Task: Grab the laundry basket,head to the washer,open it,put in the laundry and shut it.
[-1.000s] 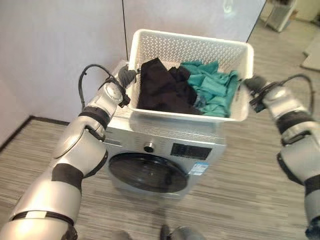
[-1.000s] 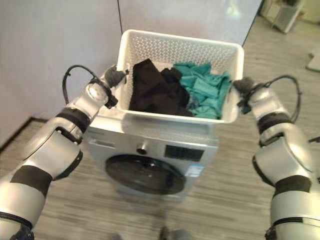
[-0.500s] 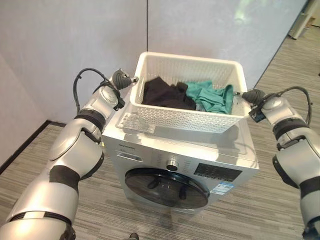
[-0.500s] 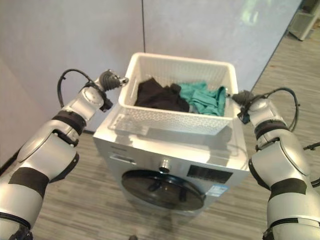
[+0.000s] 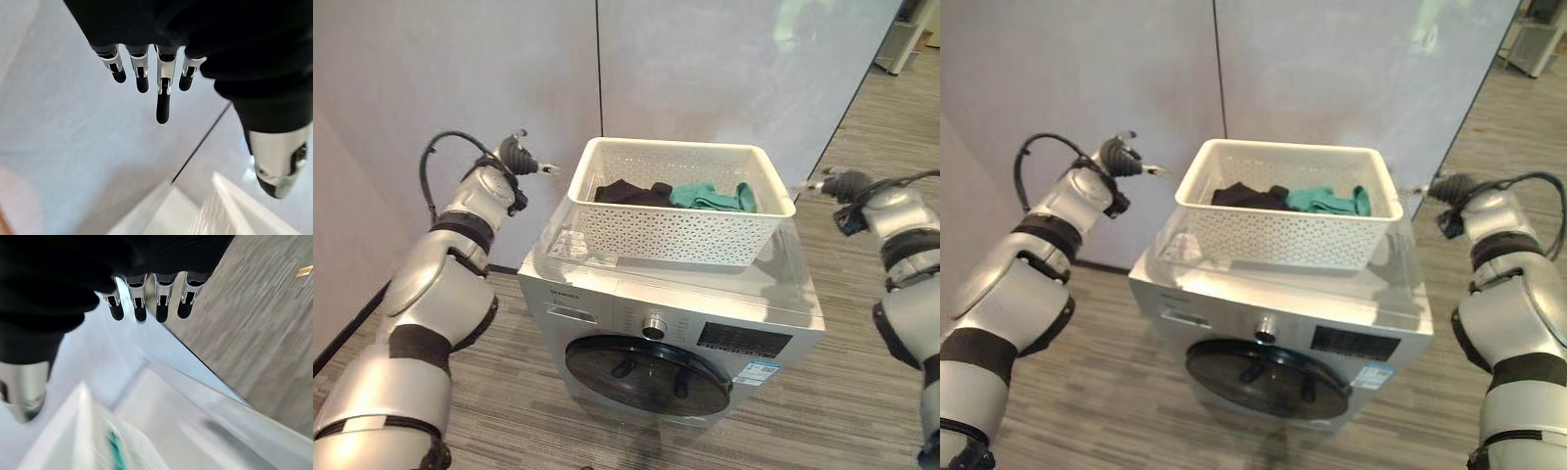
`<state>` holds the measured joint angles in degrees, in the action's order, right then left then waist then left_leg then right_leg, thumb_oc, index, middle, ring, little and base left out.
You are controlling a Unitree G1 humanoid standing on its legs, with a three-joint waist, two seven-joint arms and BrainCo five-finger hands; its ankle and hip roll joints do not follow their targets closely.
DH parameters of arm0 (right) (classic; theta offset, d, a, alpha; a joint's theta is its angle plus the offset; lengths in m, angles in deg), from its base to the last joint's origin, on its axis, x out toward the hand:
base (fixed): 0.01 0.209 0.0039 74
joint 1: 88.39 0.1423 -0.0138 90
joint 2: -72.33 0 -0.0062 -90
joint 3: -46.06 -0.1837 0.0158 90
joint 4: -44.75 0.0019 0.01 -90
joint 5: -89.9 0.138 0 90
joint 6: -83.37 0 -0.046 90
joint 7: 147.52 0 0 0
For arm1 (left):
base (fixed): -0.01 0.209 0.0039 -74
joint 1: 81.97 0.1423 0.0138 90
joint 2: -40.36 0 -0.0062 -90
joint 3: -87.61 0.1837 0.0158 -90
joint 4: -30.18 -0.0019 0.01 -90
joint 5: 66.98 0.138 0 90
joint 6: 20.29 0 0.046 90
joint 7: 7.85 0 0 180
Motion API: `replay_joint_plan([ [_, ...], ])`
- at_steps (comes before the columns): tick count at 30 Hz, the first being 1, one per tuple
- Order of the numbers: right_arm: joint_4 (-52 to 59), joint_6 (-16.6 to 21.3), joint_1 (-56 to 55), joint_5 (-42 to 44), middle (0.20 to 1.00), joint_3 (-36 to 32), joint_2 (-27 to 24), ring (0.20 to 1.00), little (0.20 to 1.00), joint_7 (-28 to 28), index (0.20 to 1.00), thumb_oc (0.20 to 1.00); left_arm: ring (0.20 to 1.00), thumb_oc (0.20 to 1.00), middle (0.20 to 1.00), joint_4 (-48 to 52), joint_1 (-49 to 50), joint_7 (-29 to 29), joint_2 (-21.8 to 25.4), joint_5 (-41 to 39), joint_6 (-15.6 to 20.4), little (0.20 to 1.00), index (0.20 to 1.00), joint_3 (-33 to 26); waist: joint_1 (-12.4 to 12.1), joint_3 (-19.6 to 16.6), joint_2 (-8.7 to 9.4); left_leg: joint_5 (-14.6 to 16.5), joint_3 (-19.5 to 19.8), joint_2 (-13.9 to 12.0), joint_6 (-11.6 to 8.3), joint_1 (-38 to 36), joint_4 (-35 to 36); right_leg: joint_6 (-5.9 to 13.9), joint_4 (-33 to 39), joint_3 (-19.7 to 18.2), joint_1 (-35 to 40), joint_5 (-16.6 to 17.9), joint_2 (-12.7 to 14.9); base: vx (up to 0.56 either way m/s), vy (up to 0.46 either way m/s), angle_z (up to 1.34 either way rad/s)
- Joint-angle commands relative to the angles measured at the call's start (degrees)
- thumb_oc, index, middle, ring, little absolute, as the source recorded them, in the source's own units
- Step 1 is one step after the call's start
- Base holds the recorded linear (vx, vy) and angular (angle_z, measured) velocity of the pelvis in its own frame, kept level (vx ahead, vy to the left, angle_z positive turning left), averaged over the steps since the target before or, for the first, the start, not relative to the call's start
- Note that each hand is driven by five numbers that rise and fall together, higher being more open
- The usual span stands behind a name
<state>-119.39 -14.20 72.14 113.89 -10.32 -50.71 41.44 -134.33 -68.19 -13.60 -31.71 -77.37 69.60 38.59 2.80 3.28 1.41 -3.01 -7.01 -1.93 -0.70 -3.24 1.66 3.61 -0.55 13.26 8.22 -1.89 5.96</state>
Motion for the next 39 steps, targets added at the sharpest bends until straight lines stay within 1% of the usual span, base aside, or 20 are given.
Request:
replay_joint_plan([
  [1, -0.68, 5.21, 6.16, 5.85, 1.0, 0.76, -6.07, 1.0, 1.0, -3.4, 1.0, 1.0, 1.0, 1.0, 1.0, -1.57, -4.16, -3.32, 4.72, -4.3, 3.84, 1.0, 1.0, -1.43, -0.72, -1.69, -0.7, 6.07, -0.84, -3.83, -2.18, -4.99, -0.93, 4.79, -1.63, -1.39, -2.59, -0.87, 3.24, 0.0, 0.0, 0.0],
  [4, 3.49, 5.83, 1.27, 5.46, 1.0, -2.67, -11.3, 1.0, 1.0, -3.89, 1.0, 1.0, 1.0, 1.0, 1.0, 2.88, -0.9, -3.98, 9.18, -5.16, 4.72, 1.0, 1.0, -4.37, -0.78, -1.46, -0.87, 5.9, -0.93, -3.79, -2.19, -4.9, -0.42, 4.9, -1.28, -1.11, -2.8, -0.65, 3.29, 0.0, 0.0, 0.0],
  [5, 8.94, 6.36, -6.72, 3.74, 1.0, -8.16, -15.35, 1.0, 1.0, -4.51, 1.0, 1.0, 1.0, 1.0, 1.0, 10.94, 4.84, -4.84, 13.77, -4.19, 5.47, 1.0, 1.0, -8.87, -0.87, -1.04, -1.12, 5.88, -0.91, -3.71, -2.13, -4.71, -0.14, 4.99, -0.93, -0.83, -2.9, -0.49, 3.34, 0.0, 0.0, 0.0],
  [7, 9.66, 6.24, -8.1, 3.54, 1.0, -9.25, -15.39, 1.0, 1.0, -4.7, 1.0, 1.0, 1.0, 1.0, 1.0, 11.48, 5.27, -4.94, 13.77, -4.03, 5.25, 1.0, 1.0, -8.84, -0.99, -1.31, -0.9, 5.88, -0.89, -3.71, -2.13, -4.71, -0.13, 4.99, -0.9, -0.8, -2.88, -0.49, 3.34, 0.0, 0.0, 0.0],
  [8, 19.0, 6.74, -25.27, 0.92, 1.0, -22.49, -18.29, 1.0, 1.0, -6.18, 1.0, 1.0, 1.0, 1.0, 1.0, 23.74, 16.74, -6.01, 18.14, -2.44, 5.44, 1.0, 1.0, -17.5, -1.15, -1.23, -1.04, 5.96, -0.67, -3.62, -2.05, -4.27, -0.02, 4.99, -0.36, -0.48, -3.06, -0.35, 3.38, 0.0, 0.0, 0.0],
  [9, 23.84, 7.01, -34.39, -0.4, 1.0, -29.75, -18.24, 1.0, 1.0, -6.74, 1.0, 1.0, 1.0, 1.0, 1.0, 28.93, 23.05, -6.22, 19.18, -1.4, 5.51, 1.0, 1.0, -22.18, -1.32, -1.16, -0.94, 6.04, -0.53, -3.59, -2.02, -4.13, 0.06, 4.99, 0.01, -0.22, -2.98, -0.3, 3.4, 0.0, -0.024, 0.03],
  [10, 24.03, 6.97, -34.86, -0.45, 1.0, -30.16, -18.23, 1.0, 1.0, -6.75, 1.0, 1.0, 1.0, 1.0, 1.0, 28.99, 23.0, -6.23, 19.13, -1.38, 5.48, 1.0, 1.0, -22.05, -1.43, -1.14, -0.88, 6.08, -0.53, -3.6, -2.03, -4.22, 0.06, 4.99, 0.01, -0.21, -2.9, -0.34, 3.39, 0.01, -0.029, 0.05],
  [11, 30.91, 7.32, -50.16, -3.4, 1.0, -42.17, -16.16, 1.0, 1.0, -7.64, 1.0, 1.0, 1.0, 1.0, 1.0, 37.83, 36.86, -6.83, 19.75, 1.7, 5.55, 1.0, 1.0, -32.25, -1.6, -1.07, -0.72, 6.22, -0.42, -3.48, -1.96, -3.93, 0.33, 5.0, 0.9, 0.06, -2.83, -0.11, 3.42, 0.02, -0.026, 0.08],
  [12, 33.41, 7.45, -56.22, -4.53, 1.0, -46.91, -14.74, 1.0, 1.0, -8.02, 1.0, 1.0, 1.0, 1.0, 1.0, 40.51, 42.86, -6.89, 19.61, 2.79, 5.44, 1.0, 1.0, -36.55, -1.68, -0.83, -0.65, 6.4, -0.41, -3.42, -1.93, -4.08, 0.42, 5.01, 1.34, 0.07, -2.55, -0.05, 3.42, 0.02, -0.026, 0.05],
  [13, 33.71, 7.36, -56.73, -4.58, 1.0, -47.31, -14.71, 1.0, 1.0, -8.01, 1.0, 1.0, 1.0, 1.0, 1.0, 40.75, 43.04, -6.87, 19.52, 2.85, 5.35, 1.0, 1.0, -36.6, -1.78, -0.9, -0.66, 6.4, -0.41, -3.43, -1.93, -4.11, 0.44, 5.01, 1.38, 0.07, -2.51, -0.04, 3.41, 0.0, 0.0, 0.0],
  [14, 36.7, 7.79, -64.78, -5.07, 1.0, -54.24, -10.75, 1.0, 1.0, -8.6, 1.0, 1.0, 1.0, 1.0, 1.0, 43.6, 52.82, -7.26, 17.91, 3.62, 5.71, 1.0, 1.0, -44.31, -1.87, -0.35, -0.39, 6.57, -0.45, -3.36, -1.89, -4.0, 0.65, 5.01, 2.3, 0.08, -2.41, 0.23, 3.47, 0.01, -0.034, -0.01],
  [16, 39.81, 7.5, -69.55, -5.78, 1.0, -57.15, -8.15, 1.0, 1.0, -8.5, 1.0, 1.0, 1.0, 1.0, 1.0, 46.58, 58.35, -7.26, 16.29, 4.27, 5.4, 1.0, 1.0, -48.0, -2.13, -0.61, -0.4, 6.59, -0.44, -3.33, -1.89, -3.9, 0.76, 4.97, 2.73, 0.14, -2.36, 0.38, 3.48, 0.0, -0.037, -0.05],
  [18, 42.85, 7.99, -76.14, -5.41, 1.0, -61.29, -2.1, 1.0, 1.0, -8.57, 1.0, 1.0, 1.0, 1.0, 1.0, 48.46, 66.34, -8.23, 12.19, 3.85, 5.93, 1.0, 1.0, -54.53, -2.32, -0.21, 0.0, 6.51, -0.16, -3.3, -1.96, -3.39, 0.9, 4.73, 3.25, 0.22, -2.45, 0.4, 3.44, 0.0, -0.049, -0.04],
  [23, 41.01, 7.89, -82.2, -5.17, 1.0, -61.25, 5.13, 1.0, 1.0, -7.49, 1.0, 1.0, 1.0, 1.0, 1.0, 52.4, 76.1, -7.76, 6.72, 2.98, 6.3, 1.0, 1.0, -59.98, -2.93, -0.04, 0.59, 6.16, 0.52, -3.31, -2.12, -2.74, 1.14, 4.36, 3.97, 0.79, -2.47, 0.68, 3.23, 0.0, -0.041, 0.02],
  [26, 39.08, 7.55, -83.89, -5.51, 1.0, -60.21, 7.68, 1.0, 1.0, -6.84, 1.0, 1.0, 1.0, 1.0, 1.0, 53.58, 79.54, -6.59, 4.74, 3.75, 5.84, 1.0, 1.0, -60.18, -3.18, 0.13, 0.86, 5.99, 0.72, -3.34, -2.13, -2.44, 1.19, 4.22, 4.28, 1.02, -2.5, 0.85, 3.18, -0.01, -0.035, 0.02],
  [31, 29.31, 6.14, -85.15, -5.27, 1.0, -52.46, 15.13, 1.0, 1.0, -2.71, 1.0, 1.0, 1.0, 1.0, 1.0, 49.66, 84.25, -2.88, -2.52, -1.25, 5.94, 1.0, 1.0, -55.97, -4.03, 1.26, 1.2, 5.57, 1.14, -3.62, -2.23, -1.44, 1.05, 3.68, 4.67, 1.58, -2.89, 0.97, 2.88, -0.04, -0.052, 0.04],
  [33, 22.49, 6.17, -83.3, -4.95, 1.0, -48.04, 17.75, 1.0, 1.0, -1.56, 1.0, 1.0, 1.0, 1.0, 1.0, 45.63, 83.93, -2.52, -4.42, -2.21, 6.3, 1.0, 1.0, -53.41, -4.46, 1.37, 1.46, 5.16, 1.35, -3.62, -2.25, -0.8, 0.9, 3.53, 4.85, 1.69, -3.25, 1.25, 2.87, -0.04, -0.067, 0.1],
  [34, 14.1, 6.84, -79.91, -4.5, 1.0, -42.51, 21.72, 1.0, 1.0, -1.46, 1.0, 1.0, 1.0, 1.0, 1.0, 39.15, 81.65, -3.81, -6.64, -3.23, 7.26, 1.0, 1.0, -50.8, -5.47, 1.91, 1.59, 5.15, 1.76, -3.85, -2.44, -0.41, 0.33, 3.39, 4.78, 1.89, -3.28, 1.1, 2.7, -0.04, -0.066, 0.11],
  [35, 13.96, 6.93, -79.76, -4.48, 1.0, -42.48, 21.74, 1.0, 1.0, -1.45, 1.0, 1.0, 1.0, 1.0, 1.0, 39.03, 81.51, -3.81, -6.6, -3.25, 7.34, 1.0, 1.0, -50.8, -5.43, 1.87, 1.67, 4.99, 1.79, -3.77, -2.41, -0.2, 0.34, 3.39, 4.84, 1.91, -3.45, 1.22, 2.77, -0.04, -0.079, 0.1],
  [39, -0.57, 7.24, -72.43, -9.97, 1.0, -33.37, 28.31, 1.0, 1.0, -5.35, 1.0, 1.0, 1.0, 1.0, 1.0, 14.9, 75.99, -1.88, -13.83, -11.75, 6.53, 1.0, 1.0, -46.04, -7.0, 2.19, 1.16, 4.71, 2.53, -3.97, -2.6, 0.05, -0.12, 3.15, 5.31, 2.83, -2.91, 0.83, 2.49, -0.01, -0.042, 0.02],
])
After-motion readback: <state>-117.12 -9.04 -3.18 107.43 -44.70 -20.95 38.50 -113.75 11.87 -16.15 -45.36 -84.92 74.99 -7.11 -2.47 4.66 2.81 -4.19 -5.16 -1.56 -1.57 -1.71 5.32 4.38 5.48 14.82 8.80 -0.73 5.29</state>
